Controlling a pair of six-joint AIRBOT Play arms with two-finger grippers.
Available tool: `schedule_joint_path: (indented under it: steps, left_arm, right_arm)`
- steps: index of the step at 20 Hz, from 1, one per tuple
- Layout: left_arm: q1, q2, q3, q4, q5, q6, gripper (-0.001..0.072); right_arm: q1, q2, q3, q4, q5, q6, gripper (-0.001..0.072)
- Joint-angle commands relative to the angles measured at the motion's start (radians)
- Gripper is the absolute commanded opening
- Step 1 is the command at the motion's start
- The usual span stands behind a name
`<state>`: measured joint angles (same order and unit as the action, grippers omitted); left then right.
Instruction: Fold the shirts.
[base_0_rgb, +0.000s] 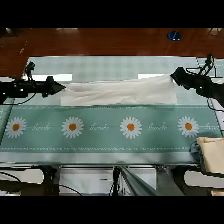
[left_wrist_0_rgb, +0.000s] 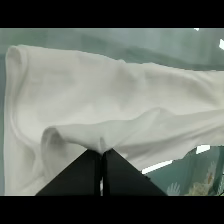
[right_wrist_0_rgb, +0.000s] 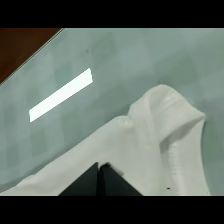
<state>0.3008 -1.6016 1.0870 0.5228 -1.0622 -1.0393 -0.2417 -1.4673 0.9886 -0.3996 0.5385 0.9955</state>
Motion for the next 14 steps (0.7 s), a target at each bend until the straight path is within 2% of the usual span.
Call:
schedule_joint_path:
  steps: [1,2,4,5,6,7,8,9,11,13,14]
  left_arm:
    - [-0.011,-0.048,0.011,0.0,0.043,0.032,0.0033]
    - [-0.016,-0.06,0.011,0.001,0.046,0.039,0.0034]
    - [-0.027,-0.081,0.011,0.0,0.053,0.044,0.0113]
    - [-0.029,-0.086,0.011,0.0,0.056,0.044,0.0173]
    - [-0.029,-0.085,0.012,0.0,0.068,0.044,0.0321]
    - [-0.021,-0.08,0.02,0.001,0.076,0.045,0.0421]
    - [0.002,-0.078,0.042,0.001,0.074,0.047,0.049]
    - [0.032,-0.072,0.071,0.001,0.059,0.049,0.0522]
    - [0.114,-0.056,0.15,0.001,-0.002,0.053,0.0527]
    - [0.195,-0.031,0.224,0.001,-0.071,0.051,0.0526]
    - [0.224,-0.013,0.245,0.001,-0.101,0.051,0.0523]
  right_arm:
    - [0.002,-0.039,0.002,-0.002,-0.041,-0.003,0.0023]
    - [0.008,-0.051,0.001,-0.003,-0.038,-0.004,0.0024]
    - [0.032,-0.069,0.002,-0.002,-0.038,-0.018,0.0039]
    - [0.046,-0.069,0.002,-0.001,-0.042,-0.024,0.0129]
    - [0.053,-0.064,0.002,0.002,-0.039,-0.031,0.0261]
    - [0.051,-0.054,0.009,-0.002,-0.01,-0.032,0.034]
    - [0.035,-0.035,0.025,-0.021,0.025,-0.032,0.0399]
    - [0.012,-0.011,0.048,-0.048,0.06,-0.032,0.0417]
    - [-0.052,0.045,0.118,-0.167,0.117,-0.004,0.0417]
    - [-0.12,0.082,0.216,-0.431,0.197,0.145,0.0417]
    - [-0.151,0.082,0.275,-0.589,0.27,0.239,0.0452]
